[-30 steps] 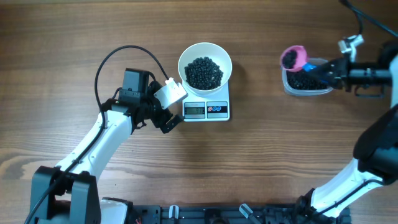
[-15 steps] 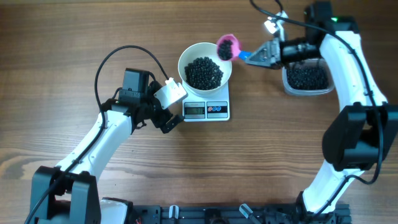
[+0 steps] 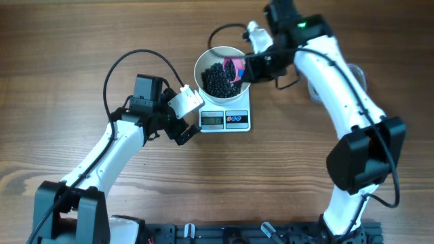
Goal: Scoop item into bowl and weigh 150g on scale
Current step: 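Carry the scoopful over the bowl and pour beans in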
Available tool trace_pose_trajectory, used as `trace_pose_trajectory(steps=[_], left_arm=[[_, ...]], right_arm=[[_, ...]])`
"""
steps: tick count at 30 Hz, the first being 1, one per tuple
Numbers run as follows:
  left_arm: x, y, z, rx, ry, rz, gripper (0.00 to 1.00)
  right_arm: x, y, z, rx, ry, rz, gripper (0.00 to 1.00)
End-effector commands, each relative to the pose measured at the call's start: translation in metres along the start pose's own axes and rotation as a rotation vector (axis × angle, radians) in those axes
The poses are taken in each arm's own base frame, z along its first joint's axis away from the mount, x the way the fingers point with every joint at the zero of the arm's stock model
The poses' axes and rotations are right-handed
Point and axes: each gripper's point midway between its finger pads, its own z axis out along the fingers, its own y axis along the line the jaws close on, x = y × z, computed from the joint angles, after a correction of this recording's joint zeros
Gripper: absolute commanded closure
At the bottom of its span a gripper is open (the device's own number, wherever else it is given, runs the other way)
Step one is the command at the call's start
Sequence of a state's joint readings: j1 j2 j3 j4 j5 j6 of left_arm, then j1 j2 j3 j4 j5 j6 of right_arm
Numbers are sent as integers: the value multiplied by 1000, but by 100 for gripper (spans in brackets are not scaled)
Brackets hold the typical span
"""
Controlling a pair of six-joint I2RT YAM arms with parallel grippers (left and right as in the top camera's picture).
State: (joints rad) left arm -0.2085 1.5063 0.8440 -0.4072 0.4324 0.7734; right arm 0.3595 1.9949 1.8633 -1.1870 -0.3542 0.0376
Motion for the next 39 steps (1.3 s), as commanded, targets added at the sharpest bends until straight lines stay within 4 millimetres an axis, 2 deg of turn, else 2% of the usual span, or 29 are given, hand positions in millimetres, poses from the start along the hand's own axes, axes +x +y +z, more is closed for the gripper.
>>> trace_pose_trajectory(steps=[1, 5, 12, 18, 21, 26, 32, 35, 39], left_arm=[[4, -2, 2, 15, 3, -3, 0], [4, -2, 2, 15, 3, -3, 0], [4, -2, 2, 15, 3, -3, 0], [4, -2, 2, 15, 3, -3, 0], [4, -2, 2, 15, 3, -3, 0], [4, -2, 2, 15, 3, -3, 0], [4, -2, 2, 15, 3, -3, 0], [4, -2, 2, 15, 3, -3, 0], [4, -2, 2, 15, 3, -3, 0]], right_arm=[[-8, -17, 0, 258, -21, -59, 96], [-10, -11, 3, 337, -32, -131, 96], [-19, 6, 3, 331, -69, -181, 96], [-38, 27, -23, 327, -152, -226, 96], [-37, 22, -30, 366, -154, -225, 96], [-29, 17, -30, 388, -116, -236, 96], [-26, 29, -27, 401, -109, -277, 96], [-26, 27, -31, 510, -117, -308, 96], [-27, 26, -31, 527, -121, -310, 96]])
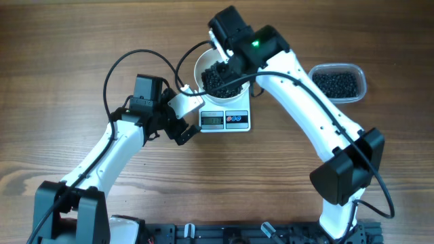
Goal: Scoop item into bowl and weigh 150g on scale
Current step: 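Carry the scoopful over the bowl and pour beans in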
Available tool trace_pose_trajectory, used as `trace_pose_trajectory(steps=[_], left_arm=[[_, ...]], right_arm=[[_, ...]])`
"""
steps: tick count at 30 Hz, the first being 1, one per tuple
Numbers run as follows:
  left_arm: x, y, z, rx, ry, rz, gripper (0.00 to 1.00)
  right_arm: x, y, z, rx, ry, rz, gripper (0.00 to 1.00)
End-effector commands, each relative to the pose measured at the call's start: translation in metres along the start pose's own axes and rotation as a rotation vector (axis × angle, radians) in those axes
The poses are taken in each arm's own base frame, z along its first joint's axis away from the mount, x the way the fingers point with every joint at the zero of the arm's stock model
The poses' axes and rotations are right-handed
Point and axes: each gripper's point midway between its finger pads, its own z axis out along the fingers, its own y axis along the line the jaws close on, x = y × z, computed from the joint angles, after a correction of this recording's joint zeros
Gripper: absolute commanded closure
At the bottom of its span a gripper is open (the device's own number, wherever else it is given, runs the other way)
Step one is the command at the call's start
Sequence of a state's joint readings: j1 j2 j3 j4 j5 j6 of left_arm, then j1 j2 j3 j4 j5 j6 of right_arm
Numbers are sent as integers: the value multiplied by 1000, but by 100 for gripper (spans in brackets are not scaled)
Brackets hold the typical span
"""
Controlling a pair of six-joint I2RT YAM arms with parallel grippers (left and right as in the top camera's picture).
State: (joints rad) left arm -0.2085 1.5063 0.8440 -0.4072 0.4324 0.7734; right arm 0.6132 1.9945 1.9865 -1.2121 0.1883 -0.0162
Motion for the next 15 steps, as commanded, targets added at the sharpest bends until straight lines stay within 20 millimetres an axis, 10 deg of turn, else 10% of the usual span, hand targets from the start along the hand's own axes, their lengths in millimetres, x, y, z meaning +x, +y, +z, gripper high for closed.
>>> trace_pose_trajectory(steps=[1, 9, 15], left_arm=[[4, -2, 2, 15, 3, -3, 0], [4, -2, 2, 15, 3, -3, 0], [4, -2, 2, 15, 3, -3, 0]], right_arm=[[-6, -14, -10, 68, -29, -1, 96], [-9, -25, -16, 44, -55, 59, 96], [4, -93, -49, -89, -123, 299, 96]])
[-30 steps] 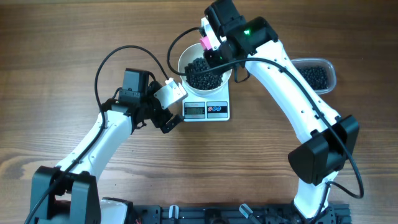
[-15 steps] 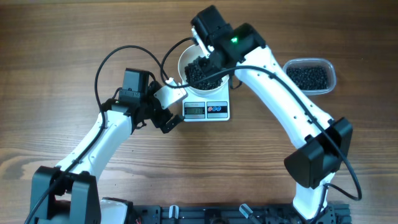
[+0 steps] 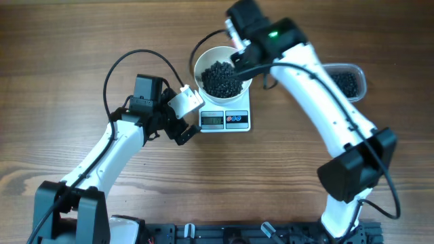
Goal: Scoop item into bowl and weigh 150g on scale
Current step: 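Carry the scoopful over the bowl and pour beans in, then move scoop back to the tub and scoop beans with right gripper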
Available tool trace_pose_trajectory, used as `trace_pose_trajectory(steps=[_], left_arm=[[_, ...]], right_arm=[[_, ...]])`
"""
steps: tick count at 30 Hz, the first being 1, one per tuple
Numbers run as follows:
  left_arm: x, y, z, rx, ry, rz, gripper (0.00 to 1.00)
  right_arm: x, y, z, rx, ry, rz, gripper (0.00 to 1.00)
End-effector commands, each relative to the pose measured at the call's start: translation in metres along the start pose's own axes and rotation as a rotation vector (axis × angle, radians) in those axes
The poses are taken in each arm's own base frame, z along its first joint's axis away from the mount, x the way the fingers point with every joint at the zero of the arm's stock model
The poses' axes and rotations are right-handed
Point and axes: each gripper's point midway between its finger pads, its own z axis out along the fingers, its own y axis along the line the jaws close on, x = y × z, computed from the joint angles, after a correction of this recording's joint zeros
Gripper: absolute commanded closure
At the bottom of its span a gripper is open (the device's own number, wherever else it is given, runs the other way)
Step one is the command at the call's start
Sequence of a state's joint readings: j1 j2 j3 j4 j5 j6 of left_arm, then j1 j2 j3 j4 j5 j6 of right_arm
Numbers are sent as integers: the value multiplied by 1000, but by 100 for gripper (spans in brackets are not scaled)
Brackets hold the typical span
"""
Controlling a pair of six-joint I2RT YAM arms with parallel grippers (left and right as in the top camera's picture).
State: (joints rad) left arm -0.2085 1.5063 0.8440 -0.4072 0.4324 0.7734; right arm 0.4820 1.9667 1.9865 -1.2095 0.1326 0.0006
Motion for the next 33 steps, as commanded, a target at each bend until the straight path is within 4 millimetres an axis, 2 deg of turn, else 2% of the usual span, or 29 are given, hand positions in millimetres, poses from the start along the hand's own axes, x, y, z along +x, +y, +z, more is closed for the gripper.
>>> trace_pose_trajectory(steps=[1, 3, 5, 6, 7, 11, 13, 17, 24, 33], left_arm=[[4, -2, 2, 15, 3, -3, 0], [4, -2, 2, 15, 3, -3, 0], [4, -2, 2, 15, 3, -3, 0], [4, -2, 2, 15, 3, -3, 0], [4, -2, 2, 15, 3, -3, 0], [4, -2, 2, 15, 3, -3, 0], [4, -2, 2, 15, 3, -3, 0], [4, -2, 2, 15, 3, -3, 0], [4, -2, 2, 15, 3, -3, 0], [4, -2, 2, 15, 3, -3, 0]], right_arm=[[-3, -58, -53, -97, -115, 208, 96], [12, -96, -65, -95, -117, 308, 96], [25, -120, -70, -72, -102, 380, 96], [43, -142, -73, -51, -70, 440, 96], [56, -155, -73, -40, -39, 480, 96], [100, -193, -73, -8, 60, 604, 96], [112, -206, -72, 3, 83, 623, 96], [127, -215, -59, 12, 132, 629, 96], [145, -208, -27, -25, 240, 622, 96], [145, -210, -18, -25, 234, 612, 96]])
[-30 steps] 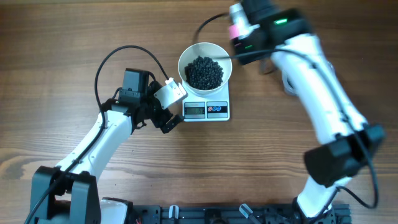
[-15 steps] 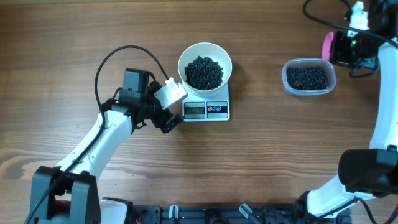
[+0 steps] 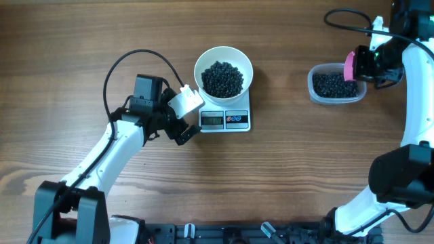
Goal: Scoop item into bowl and weigh 150g on scale
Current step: 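Move scoop back to the tub and scoop beans with right gripper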
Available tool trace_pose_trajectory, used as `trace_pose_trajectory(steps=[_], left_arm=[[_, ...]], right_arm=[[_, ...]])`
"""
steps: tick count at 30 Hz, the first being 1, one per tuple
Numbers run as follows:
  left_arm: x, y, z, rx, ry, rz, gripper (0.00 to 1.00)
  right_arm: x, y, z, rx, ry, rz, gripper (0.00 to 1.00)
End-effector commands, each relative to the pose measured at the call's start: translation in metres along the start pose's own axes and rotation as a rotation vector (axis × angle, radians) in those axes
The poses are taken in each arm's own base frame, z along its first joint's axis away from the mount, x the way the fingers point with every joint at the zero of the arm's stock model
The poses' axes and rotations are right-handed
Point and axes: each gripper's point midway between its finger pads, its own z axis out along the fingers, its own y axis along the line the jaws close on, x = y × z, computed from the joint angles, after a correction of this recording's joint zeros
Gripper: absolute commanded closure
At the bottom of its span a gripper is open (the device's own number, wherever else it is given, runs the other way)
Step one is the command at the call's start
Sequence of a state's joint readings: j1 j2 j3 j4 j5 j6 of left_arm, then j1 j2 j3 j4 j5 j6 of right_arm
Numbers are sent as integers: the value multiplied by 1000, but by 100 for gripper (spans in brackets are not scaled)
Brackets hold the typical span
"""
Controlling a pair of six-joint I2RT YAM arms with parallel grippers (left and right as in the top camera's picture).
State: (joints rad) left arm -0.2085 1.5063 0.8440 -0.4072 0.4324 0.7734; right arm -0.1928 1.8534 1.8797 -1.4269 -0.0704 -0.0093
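Observation:
A white bowl [image 3: 224, 73] heaped with small black beans stands on the white scale [image 3: 226, 120]; the scale's display is too small to read. At the right, a clear tub [image 3: 333, 83] holds more black beans. My right gripper [image 3: 362, 64] is shut on a pink scoop [image 3: 350, 66], which hangs over the tub's right end. My left gripper [image 3: 188, 115] is open at the scale's left edge, one white finger up against the bowl side and one dark finger lower down.
The wooden table [image 3: 291, 169] carries only the scale, bowl and tub. Black cables loop behind the left arm [image 3: 129, 64] and by the right wrist [image 3: 339, 13]. A dark rail [image 3: 237, 234] runs along the front edge.
My right gripper has gone from the bowl's back right rim to the tub at the far right, scoop in hand. The bowl now shows fully. The left arm has not moved.
First my right gripper held the pink scoop at the bowl's right rim. Then the arm lay across the bowl, and after that stood at its back right. Now the scoop is over the tub. My left gripper stayed at the scale's left edge throughout.

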Motion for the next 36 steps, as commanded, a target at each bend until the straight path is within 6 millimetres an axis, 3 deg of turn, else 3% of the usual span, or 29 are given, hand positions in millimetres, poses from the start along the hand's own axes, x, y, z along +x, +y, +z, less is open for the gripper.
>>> trace_pose_trajectory(steps=[1, 11, 19, 26, 32, 36], left_arm=[[4, -2, 2, 15, 3, -3, 0], [4, -2, 2, 15, 3, -3, 0], [4, -2, 2, 15, 3, -3, 0], [4, -2, 2, 15, 3, -3, 0], [4, -2, 2, 15, 3, -3, 0], [4, -2, 2, 15, 3, -3, 0]], right_arm=[[-1, 0, 8, -7, 15, -23, 96], [-3, 1, 9, -9, 6, -3, 96], [3, 1, 11, -5, 37, 276, 96], [6, 7, 10, -39, 58, 389, 96], [-4, 12, 13, -63, 25, 311, 96], [-3, 3, 30, -1, 65, 170, 96]])
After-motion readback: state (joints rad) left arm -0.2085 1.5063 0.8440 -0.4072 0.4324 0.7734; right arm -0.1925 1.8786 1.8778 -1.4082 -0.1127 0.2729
